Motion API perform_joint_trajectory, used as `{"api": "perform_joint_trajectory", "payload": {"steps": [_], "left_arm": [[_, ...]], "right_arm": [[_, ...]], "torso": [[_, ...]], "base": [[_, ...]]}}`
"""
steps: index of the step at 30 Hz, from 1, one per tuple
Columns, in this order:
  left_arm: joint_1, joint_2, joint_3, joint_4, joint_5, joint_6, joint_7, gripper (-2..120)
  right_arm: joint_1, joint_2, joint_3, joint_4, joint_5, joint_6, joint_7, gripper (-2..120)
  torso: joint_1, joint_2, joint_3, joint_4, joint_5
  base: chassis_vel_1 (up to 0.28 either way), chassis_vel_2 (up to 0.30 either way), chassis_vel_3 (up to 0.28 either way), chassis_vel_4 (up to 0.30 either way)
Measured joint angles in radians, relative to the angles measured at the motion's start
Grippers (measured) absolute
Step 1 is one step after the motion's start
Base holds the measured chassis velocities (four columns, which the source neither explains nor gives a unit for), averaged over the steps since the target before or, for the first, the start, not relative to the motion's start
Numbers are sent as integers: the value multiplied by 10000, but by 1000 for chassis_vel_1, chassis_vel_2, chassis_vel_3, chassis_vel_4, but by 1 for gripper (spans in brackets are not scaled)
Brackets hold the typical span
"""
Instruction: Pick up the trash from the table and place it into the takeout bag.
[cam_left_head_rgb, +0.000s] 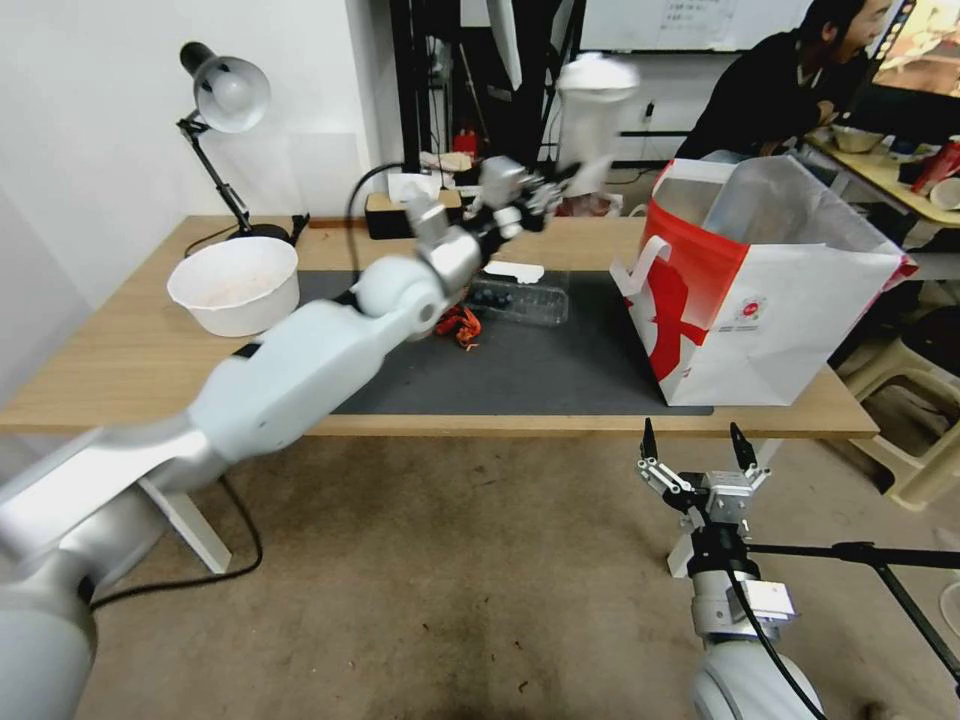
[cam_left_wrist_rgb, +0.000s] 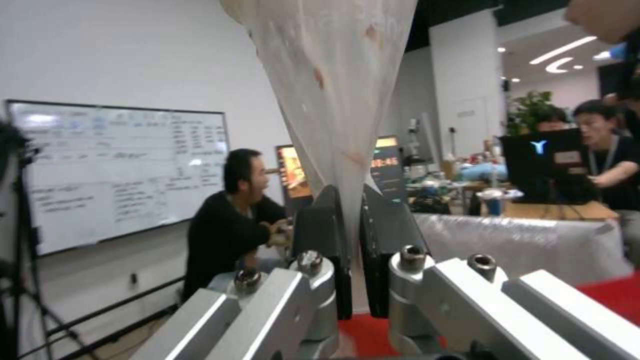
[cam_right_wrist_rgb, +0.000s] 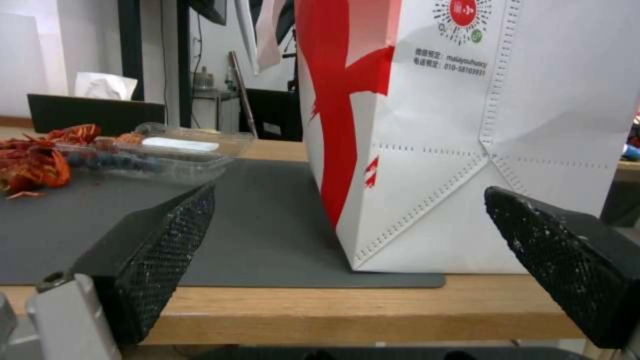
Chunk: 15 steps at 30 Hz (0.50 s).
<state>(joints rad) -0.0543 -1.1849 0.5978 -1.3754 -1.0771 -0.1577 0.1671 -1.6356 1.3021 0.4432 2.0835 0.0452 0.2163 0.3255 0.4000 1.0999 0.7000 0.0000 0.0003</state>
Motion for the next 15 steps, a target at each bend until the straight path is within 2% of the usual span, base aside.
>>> {"api": "perform_joint_trajectory", "payload": {"steps": [5, 7, 9, 15], "left_arm": [[-957, -597, 878, 417, -417, 217, 55, 3], [-1046, -653, 995, 464, -469, 255, 59, 3], [-1503, -943, 1670, 782, -653, 370, 130, 3], [-2096, -1475, 2513, 1464, -800, 622, 296, 3]], "right_arm": [[-19, 24, 33, 0, -8, 23, 8, 100], [-20, 29, 35, 0, -8, 28, 8, 100], [-22, 50, 35, -1, -12, 41, 11, 100], [-19, 91, 38, 12, -13, 66, 16, 100]], "torso": [[0, 0, -1, 0, -1], [0, 0, -2, 0, -1], [0, 0, -2, 1, -2], [0, 0, -1, 0, -1]], "base": [[0, 0, 0, 0], [0, 0, 0, 0], [0, 0, 0, 0], [0, 0, 0, 0]]}}
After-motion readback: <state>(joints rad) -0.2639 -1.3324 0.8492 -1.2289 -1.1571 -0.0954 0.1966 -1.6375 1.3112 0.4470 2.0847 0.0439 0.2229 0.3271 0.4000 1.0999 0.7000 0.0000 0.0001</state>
